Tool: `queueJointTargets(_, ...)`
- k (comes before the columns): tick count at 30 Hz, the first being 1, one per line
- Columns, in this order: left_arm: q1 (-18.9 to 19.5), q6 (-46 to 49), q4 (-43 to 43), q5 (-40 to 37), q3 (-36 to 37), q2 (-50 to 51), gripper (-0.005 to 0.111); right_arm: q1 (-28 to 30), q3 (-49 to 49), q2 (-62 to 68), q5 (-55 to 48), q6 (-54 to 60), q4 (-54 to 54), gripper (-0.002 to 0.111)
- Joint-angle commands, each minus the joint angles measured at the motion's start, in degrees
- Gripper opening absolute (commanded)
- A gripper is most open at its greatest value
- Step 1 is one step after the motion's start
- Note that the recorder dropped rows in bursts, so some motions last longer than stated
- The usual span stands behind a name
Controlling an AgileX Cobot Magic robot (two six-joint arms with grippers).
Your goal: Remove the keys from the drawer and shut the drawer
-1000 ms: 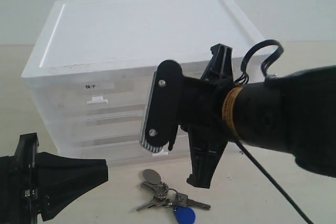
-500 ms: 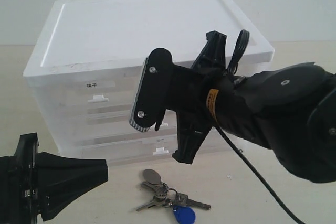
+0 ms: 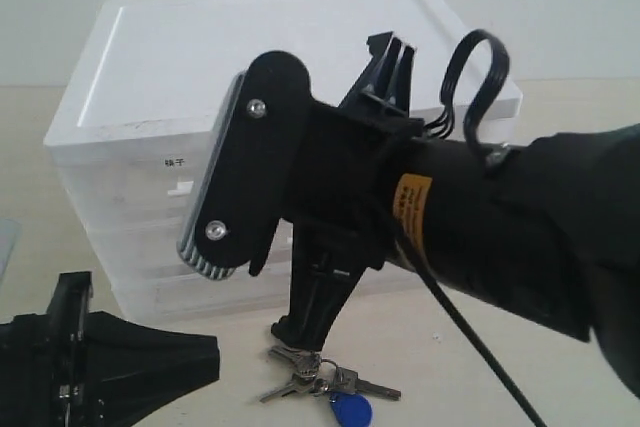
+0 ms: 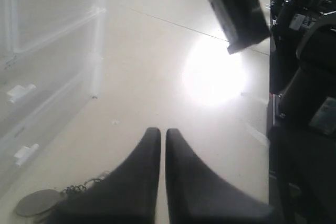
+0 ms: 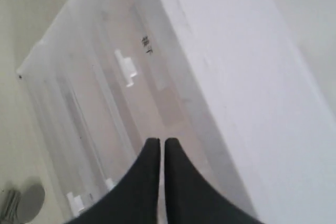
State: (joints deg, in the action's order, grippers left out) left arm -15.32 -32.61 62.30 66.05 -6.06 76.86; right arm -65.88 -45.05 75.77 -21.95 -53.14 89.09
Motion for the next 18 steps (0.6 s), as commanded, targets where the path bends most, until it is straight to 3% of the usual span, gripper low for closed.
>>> queueJointTargets(1, -11.08, -6.44, 0.66, -15.3, -5.36, 0.72, 0.005, -3.41, -0.26, -5.55, -6.51, -0.43, -0.26, 0.0)
queueJointTargets(2, -17.35, -6.32, -2.71, -22.67, -7.26, 2.27, 0.005, -4.07, -0.26, -7.55, -6.96, -0.43, -0.26, 0.0)
queueJointTargets(4, -24.26, -4.38, -7.16, -31.78, -10.35, 5.67, 0.005, -4.64, -0.26, -10.3, -7.74, -1.23, -0.26, 0.0)
queueJointTargets(8, -31.52, -4.23, -10.65, -42.15, -16.41, 14.9, 0.005, -4.64, -0.26, -16.21, -8.93, -4.97, -0.26, 0.0)
queueJointTargets(12, -32.72, -4.48, -11.22, -42.73, -21.63, 21.04, 0.005, -4.64, -0.26, -21.44, -7.09, -8.08, -0.26, 0.0)
queueJointTargets(17, -32.72, -7.31, -11.3, -57.08, -28.55, 24.19, 0.005, -4.64, -0.26, -24.87, -6.47, -8.52, -0.26, 0.0)
queueJointTargets(18, -32.72, -7.3, -11.3, -56.94, -28.69, 24.5, 0.005, -4.64, -0.26, -25.42, -6.14, -9.03, -0.26, 0.0)
